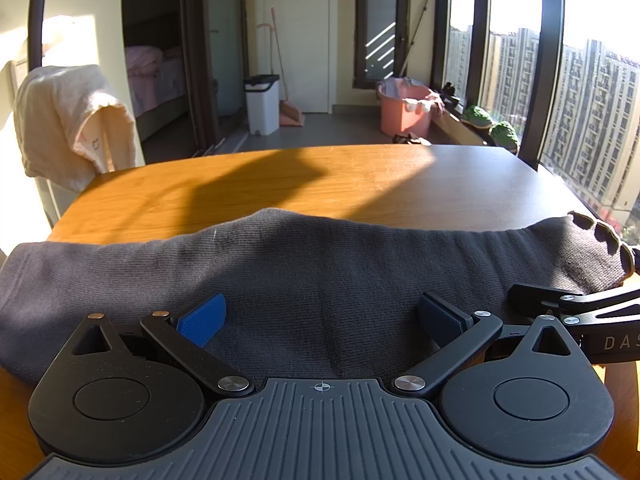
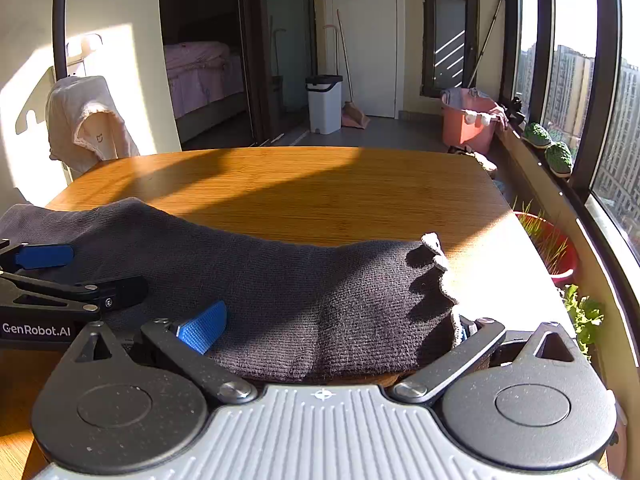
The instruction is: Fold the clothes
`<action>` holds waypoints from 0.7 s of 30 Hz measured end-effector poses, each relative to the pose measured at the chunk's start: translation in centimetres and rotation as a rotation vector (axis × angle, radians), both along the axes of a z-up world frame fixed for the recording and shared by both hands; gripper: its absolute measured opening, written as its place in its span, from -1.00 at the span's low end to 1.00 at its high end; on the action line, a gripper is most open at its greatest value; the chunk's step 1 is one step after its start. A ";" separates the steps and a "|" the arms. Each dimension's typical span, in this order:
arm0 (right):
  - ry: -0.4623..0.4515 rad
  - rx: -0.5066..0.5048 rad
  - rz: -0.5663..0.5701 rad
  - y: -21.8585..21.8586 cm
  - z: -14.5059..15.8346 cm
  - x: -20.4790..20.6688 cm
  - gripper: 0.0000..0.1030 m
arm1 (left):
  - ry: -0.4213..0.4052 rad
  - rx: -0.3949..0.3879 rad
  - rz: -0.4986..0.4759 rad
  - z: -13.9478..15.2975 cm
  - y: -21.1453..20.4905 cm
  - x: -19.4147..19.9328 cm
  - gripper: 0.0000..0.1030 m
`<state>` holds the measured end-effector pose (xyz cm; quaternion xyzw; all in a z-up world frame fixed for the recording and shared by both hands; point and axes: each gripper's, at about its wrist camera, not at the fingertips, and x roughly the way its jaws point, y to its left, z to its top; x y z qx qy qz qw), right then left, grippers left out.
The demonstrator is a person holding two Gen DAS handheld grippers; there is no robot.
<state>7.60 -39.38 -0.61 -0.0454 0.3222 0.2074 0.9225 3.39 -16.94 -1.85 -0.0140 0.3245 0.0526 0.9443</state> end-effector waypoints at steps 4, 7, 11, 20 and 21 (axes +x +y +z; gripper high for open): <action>0.000 0.001 0.000 0.0 0.0 0.0 1.00 | 0.001 0.008 0.000 0.0 -0.2 0.0 1.00; 0.000 0.001 0.000 0.0 0.0 0.0 1.00 | 0.000 0.004 0.000 0.0 -0.1 0.0 1.00; 0.000 0.001 0.000 0.0 0.0 0.0 1.00 | 0.000 0.002 0.001 0.0 0.1 0.0 1.00; 0.000 0.000 0.000 0.0 0.0 0.0 1.00 | 0.000 0.002 0.001 0.0 0.2 0.1 1.00; 0.000 0.000 0.000 0.0 0.0 0.0 1.00 | 0.000 0.002 0.001 0.0 0.2 0.1 1.00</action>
